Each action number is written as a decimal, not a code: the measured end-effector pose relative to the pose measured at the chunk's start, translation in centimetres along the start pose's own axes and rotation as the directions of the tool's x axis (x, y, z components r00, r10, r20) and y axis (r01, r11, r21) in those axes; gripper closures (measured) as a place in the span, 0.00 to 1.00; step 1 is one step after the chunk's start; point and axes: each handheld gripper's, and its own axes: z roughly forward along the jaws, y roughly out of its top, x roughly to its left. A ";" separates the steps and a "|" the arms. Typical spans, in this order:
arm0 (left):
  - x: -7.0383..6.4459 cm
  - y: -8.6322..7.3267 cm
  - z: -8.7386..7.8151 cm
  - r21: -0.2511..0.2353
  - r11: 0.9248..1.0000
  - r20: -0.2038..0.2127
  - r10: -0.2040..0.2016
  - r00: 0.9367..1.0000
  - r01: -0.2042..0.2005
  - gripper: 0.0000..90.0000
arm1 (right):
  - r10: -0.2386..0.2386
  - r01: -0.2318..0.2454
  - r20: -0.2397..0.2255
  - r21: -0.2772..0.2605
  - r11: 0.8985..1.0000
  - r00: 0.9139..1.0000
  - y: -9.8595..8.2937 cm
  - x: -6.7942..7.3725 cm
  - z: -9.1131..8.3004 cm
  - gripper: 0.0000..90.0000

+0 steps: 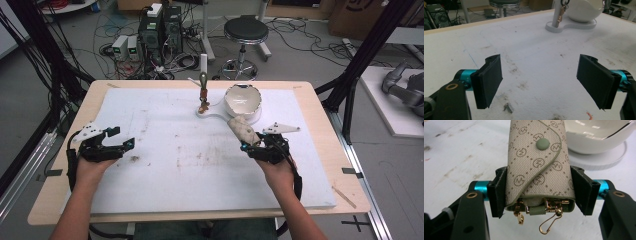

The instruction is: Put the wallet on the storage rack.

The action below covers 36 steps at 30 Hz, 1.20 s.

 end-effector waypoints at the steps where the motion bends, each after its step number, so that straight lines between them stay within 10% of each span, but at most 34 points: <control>1: 0.0 0.0 0.0 0.004 1.000 0.001 0.005 1.000 -0.005 0.23 | -0.001 0.001 0.006 -0.002 1.000 1.000 0.3 -0.2 0.0 0.41; 36: 0.1 0.1 0.4 0.013 1.000 0.001 0.021 1.000 -0.021 0.23 | -0.069 0.047 0.165 0.132 0.990 0.984 9.1 -4.4 5.7 0.41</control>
